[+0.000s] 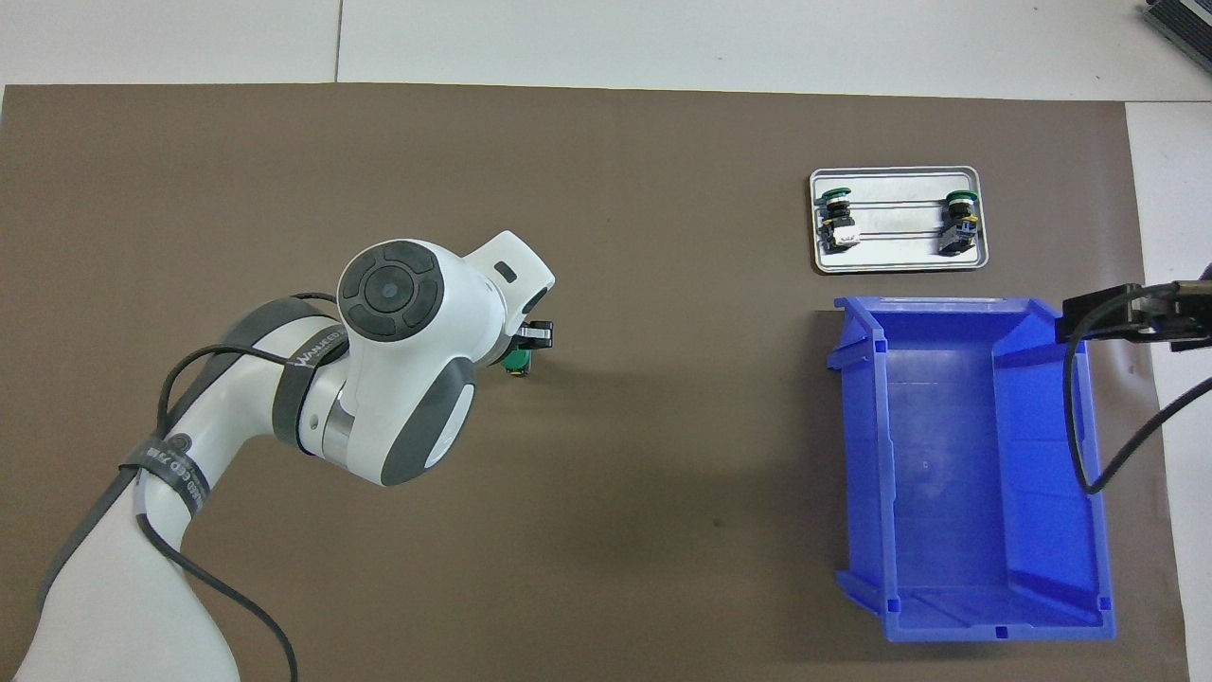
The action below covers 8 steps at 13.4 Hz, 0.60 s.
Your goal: Place and press button with both arms
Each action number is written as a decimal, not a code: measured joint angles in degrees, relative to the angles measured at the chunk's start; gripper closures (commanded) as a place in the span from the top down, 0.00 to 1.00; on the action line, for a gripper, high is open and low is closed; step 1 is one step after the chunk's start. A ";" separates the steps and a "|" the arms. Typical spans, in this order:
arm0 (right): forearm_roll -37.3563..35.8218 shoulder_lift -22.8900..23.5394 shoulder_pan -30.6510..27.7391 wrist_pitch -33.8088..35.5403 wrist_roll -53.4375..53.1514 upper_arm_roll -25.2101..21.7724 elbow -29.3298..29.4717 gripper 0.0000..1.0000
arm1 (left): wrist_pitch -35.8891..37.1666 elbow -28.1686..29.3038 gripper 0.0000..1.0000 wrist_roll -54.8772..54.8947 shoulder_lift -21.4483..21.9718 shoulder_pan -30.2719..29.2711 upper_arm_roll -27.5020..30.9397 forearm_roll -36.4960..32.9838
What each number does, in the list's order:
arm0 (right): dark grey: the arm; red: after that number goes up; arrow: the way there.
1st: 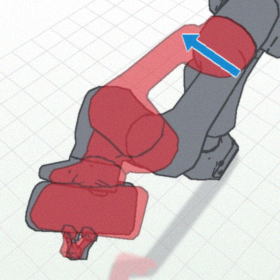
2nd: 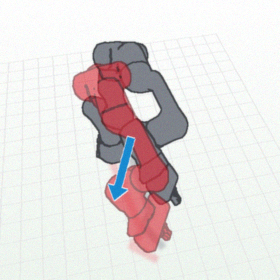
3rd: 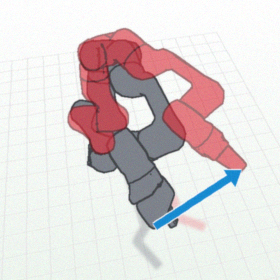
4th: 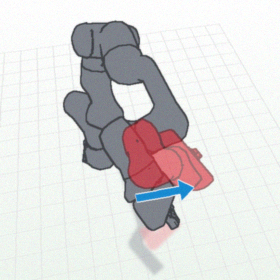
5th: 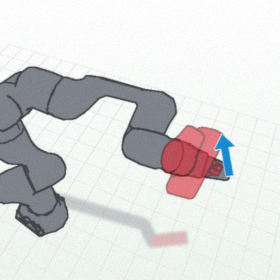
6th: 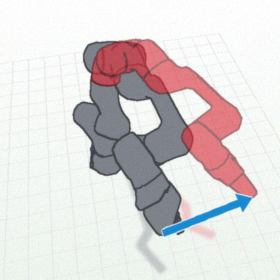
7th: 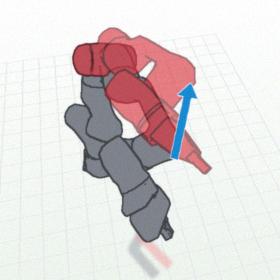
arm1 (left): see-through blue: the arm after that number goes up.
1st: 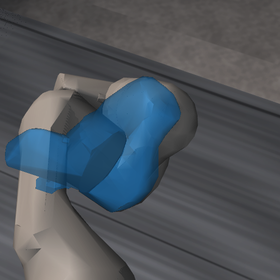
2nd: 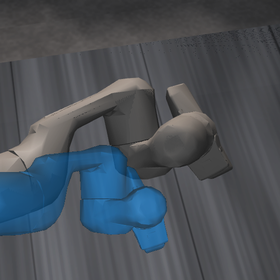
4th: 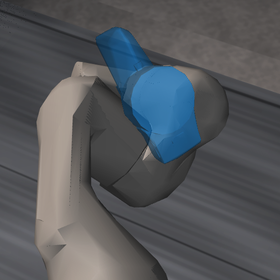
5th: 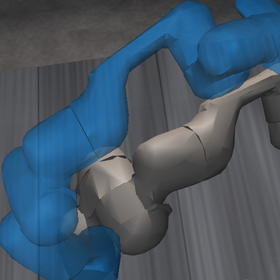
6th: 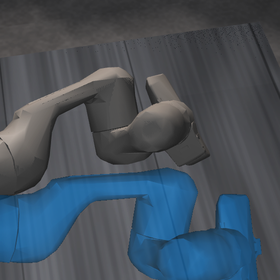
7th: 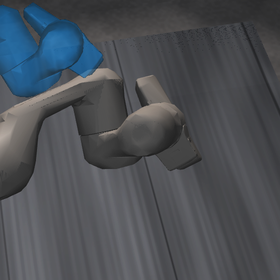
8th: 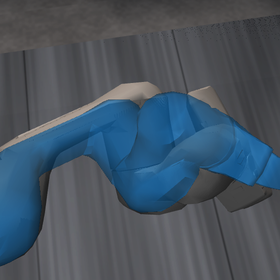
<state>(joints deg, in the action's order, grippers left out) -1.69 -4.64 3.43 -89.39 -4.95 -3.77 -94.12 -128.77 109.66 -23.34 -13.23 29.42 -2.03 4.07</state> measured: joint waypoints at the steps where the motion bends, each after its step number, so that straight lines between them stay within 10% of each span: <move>1: 0.00 0.00 0.00 0.00 0.00 0.00 0.00 1.00 | -0.21 0.66 0.00 -0.21 -0.20 0.38 -0.01 0.00; 8: 0.00 0.00 0.00 0.00 0.00 0.00 0.00 1.00 | -2.66 2.44 0.00 -0.54 -0.23 0.57 -0.01 0.03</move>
<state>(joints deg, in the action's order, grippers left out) -1.69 -4.64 3.43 -89.39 -4.95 -3.77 -94.12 -131.44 112.10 -23.88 -13.46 29.99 -2.04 4.10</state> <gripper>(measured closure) 0.000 0.991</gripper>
